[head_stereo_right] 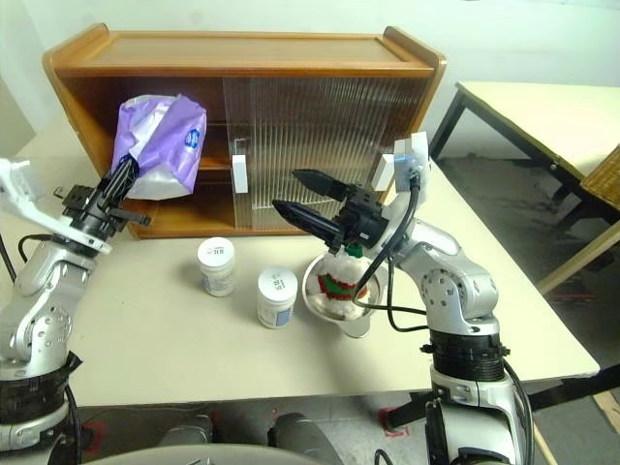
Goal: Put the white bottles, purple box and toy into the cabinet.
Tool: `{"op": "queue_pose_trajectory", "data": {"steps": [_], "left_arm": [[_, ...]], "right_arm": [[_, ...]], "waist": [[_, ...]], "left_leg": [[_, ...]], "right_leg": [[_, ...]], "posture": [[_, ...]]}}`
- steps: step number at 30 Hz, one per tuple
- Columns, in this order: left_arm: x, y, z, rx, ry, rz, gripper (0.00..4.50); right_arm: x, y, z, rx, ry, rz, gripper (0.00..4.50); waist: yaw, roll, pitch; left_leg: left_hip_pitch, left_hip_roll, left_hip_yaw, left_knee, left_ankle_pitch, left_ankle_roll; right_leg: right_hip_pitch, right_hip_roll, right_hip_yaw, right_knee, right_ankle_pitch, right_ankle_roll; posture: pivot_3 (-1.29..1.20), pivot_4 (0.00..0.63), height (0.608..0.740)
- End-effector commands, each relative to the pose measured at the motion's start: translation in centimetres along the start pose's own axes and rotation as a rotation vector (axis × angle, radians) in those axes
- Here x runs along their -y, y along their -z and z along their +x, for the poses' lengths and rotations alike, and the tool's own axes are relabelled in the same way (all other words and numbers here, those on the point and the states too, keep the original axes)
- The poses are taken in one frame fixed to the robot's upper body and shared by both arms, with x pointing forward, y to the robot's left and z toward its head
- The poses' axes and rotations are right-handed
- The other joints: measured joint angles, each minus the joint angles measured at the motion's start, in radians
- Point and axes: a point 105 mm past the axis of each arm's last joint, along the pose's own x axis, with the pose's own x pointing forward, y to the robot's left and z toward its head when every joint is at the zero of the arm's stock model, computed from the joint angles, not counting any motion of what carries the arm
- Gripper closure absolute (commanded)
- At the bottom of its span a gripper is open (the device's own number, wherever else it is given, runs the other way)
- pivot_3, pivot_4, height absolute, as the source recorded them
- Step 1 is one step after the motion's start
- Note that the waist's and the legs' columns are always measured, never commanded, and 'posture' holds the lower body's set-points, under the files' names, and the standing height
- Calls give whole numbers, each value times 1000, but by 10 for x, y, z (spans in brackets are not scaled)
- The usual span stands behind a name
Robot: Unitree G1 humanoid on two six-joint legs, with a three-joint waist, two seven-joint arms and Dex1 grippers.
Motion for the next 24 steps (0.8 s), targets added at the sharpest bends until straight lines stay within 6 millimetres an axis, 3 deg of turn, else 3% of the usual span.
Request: {"op": "queue_pose_trajectory", "data": {"steps": [1, 8, 17, 24], "left_arm": [[-15, 8, 14, -59, -47, -7, 4477], [-29, -5, 55, -57, -96, -48, 4477], [-22, 1, 77, -94, -93, -43, 4477], [-19, 9, 78, -114, -99, -19, 2210]], "right_arm": [[-2, -1, 1, 3, -4, -17, 0], [-1, -2, -3, 7, 11, -26, 0], [-2, -2, -4, 10, 22, -28, 0], [-2, -3, -5, 10, 30, -32, 0]], "waist": [[-3, 0, 0], [-7, -3, 2], [-11, -6, 4], [-15, -10, 7]], "left_leg": [[0, 1, -2, 1, 0, 0], [-1, 0, -1, 4, -1, 2], [-1, -1, 0, 5, -2, 4], [-1, -3, 0, 6, 0, 5]], "right_leg": [[0, 0, 1, 0, 1, 0], [1, -1, 2, -2, 2, 2], [2, 0, 2, -2, 1, 4], [3, 0, 3, -3, 2, 6]], "posture": [[-156, 25, 740], [-177, 23, 740], [-191, 26, 740], [-191, 29, 740]]}}
